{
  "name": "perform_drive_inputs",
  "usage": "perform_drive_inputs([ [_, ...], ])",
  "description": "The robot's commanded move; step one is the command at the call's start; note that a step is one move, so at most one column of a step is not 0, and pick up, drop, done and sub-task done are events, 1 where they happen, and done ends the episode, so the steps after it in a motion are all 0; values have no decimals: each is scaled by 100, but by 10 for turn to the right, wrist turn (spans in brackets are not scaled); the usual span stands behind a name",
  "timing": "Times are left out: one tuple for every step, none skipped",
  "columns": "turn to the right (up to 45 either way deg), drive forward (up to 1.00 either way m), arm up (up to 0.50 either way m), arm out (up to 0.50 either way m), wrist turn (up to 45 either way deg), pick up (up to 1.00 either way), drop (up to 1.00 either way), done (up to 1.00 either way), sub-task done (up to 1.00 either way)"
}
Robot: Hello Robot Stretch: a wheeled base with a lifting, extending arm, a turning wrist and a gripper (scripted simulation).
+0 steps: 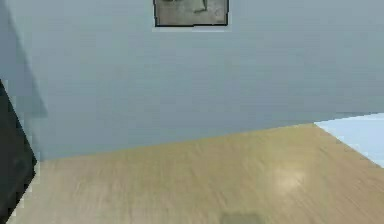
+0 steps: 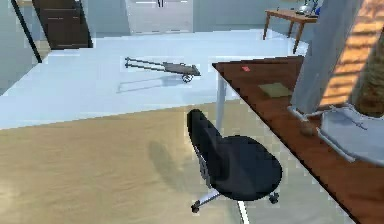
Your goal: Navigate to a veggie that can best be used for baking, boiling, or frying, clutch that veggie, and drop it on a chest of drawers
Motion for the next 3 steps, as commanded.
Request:
perform_drive_inputs([
  [300,0,0,0,0,0,0,0,0],
  [30,0,0,0,0,0,0,0,0],
  [450,0,0,0,0,0,0,0,0],
])
